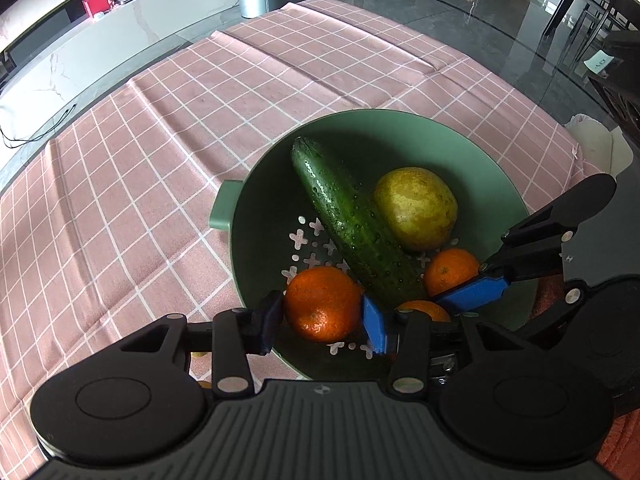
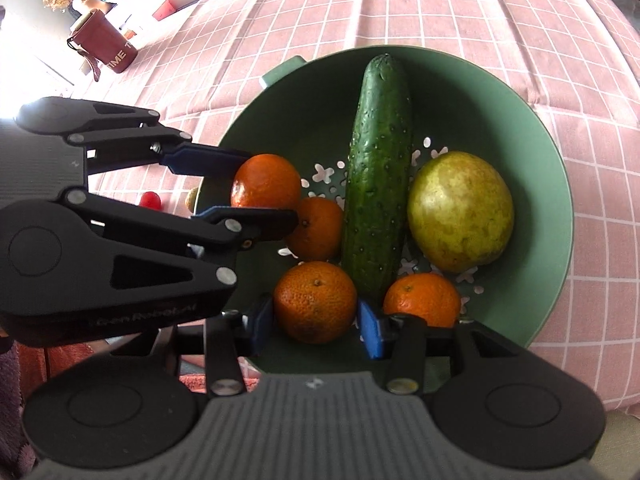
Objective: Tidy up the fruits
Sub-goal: 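Open both grippers to drop the oranges into the green colander, then withdraw both grippers from the colander toward the small fruits on the cloth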
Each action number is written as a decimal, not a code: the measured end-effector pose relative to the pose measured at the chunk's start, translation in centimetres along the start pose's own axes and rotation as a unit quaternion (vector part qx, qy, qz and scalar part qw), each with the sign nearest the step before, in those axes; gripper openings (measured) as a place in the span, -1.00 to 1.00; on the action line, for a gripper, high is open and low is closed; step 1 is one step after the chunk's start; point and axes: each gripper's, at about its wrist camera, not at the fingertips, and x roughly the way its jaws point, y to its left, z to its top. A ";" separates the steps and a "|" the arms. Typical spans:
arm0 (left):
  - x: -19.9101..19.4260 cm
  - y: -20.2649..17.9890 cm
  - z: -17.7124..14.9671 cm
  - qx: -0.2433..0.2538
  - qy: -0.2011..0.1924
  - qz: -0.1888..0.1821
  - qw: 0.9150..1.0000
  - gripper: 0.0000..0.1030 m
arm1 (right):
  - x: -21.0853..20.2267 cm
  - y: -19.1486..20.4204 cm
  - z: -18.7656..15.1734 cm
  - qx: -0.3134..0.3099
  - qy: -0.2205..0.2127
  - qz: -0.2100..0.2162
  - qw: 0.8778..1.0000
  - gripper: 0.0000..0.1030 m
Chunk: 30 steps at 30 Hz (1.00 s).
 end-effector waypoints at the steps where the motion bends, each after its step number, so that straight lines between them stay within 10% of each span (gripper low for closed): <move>1: 0.0 0.0 0.0 0.001 0.000 0.001 1.000 0.03 | -0.1 0.1 0.0 -0.002 -0.001 -0.002 1.000 -0.15; 16: -5.3 1.2 -0.9 -0.056 -0.071 0.005 0.996 0.15 | -2.3 1.6 -1.3 -0.028 -0.048 -0.049 0.997 0.17; 30: -12.2 7.2 -6.7 -0.158 -0.149 0.028 0.976 0.15 | -5.9 8.7 -3.8 -0.079 -0.225 -0.073 0.969 0.16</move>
